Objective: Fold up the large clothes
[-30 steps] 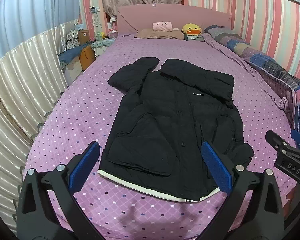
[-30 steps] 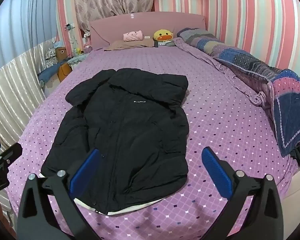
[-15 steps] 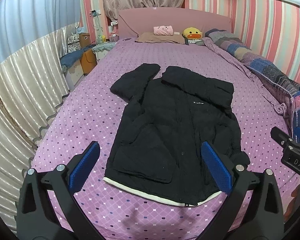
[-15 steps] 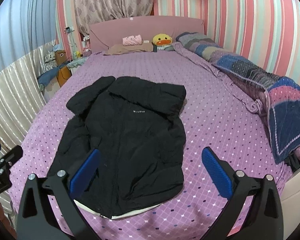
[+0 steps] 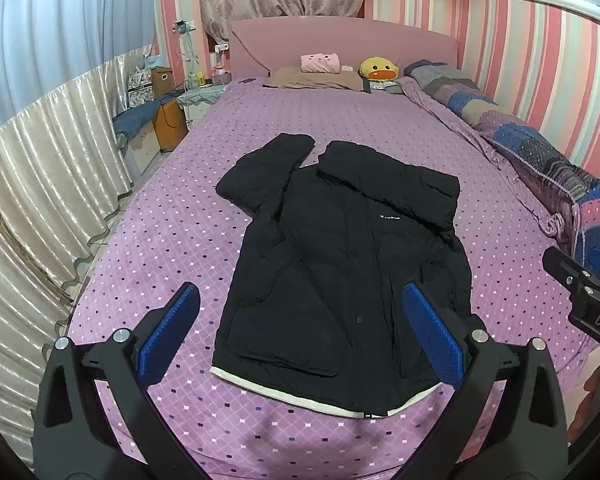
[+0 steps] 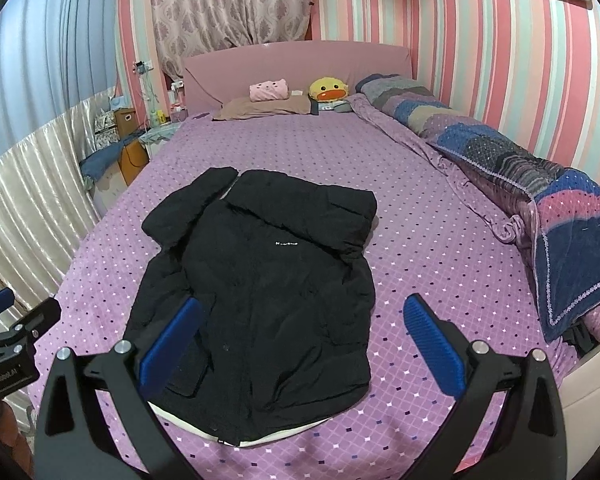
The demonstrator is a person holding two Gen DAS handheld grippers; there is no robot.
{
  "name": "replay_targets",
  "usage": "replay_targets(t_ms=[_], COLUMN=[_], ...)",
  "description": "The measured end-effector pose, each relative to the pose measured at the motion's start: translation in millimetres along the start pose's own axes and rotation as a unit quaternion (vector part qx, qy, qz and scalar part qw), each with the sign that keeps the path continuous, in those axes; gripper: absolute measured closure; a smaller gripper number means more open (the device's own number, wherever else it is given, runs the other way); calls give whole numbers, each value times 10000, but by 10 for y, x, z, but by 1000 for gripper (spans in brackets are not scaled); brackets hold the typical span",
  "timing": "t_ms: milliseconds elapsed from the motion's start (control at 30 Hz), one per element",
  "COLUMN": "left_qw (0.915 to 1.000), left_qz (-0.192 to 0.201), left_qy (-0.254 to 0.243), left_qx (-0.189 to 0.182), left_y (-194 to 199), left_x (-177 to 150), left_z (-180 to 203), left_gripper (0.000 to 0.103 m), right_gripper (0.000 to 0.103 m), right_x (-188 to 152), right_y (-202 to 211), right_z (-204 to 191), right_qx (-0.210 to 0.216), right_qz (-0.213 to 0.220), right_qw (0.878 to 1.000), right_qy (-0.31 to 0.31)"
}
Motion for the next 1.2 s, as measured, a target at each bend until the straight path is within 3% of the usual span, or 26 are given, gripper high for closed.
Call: replay_targets(t_ms=[1200], left_qw=[9995], left_qz=[-220], left_qy=[46], left_qx=[207], left_y=[-124], left_x=[241], left_z=[-116], left_gripper=[3], right_gripper=[2], right_x=[92], right_y=[-308], right_z=[-25], right_qx=[200], right_qz=[-348], right_qw=[9992], right_qy=[-90])
Point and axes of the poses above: each gripper's, at about its wrist camera, not at the fingertips, and y roughly against the way its jaws point, z to its right, x to its top, the point moved 9 cm from there along -y, roughly the way its jaws point
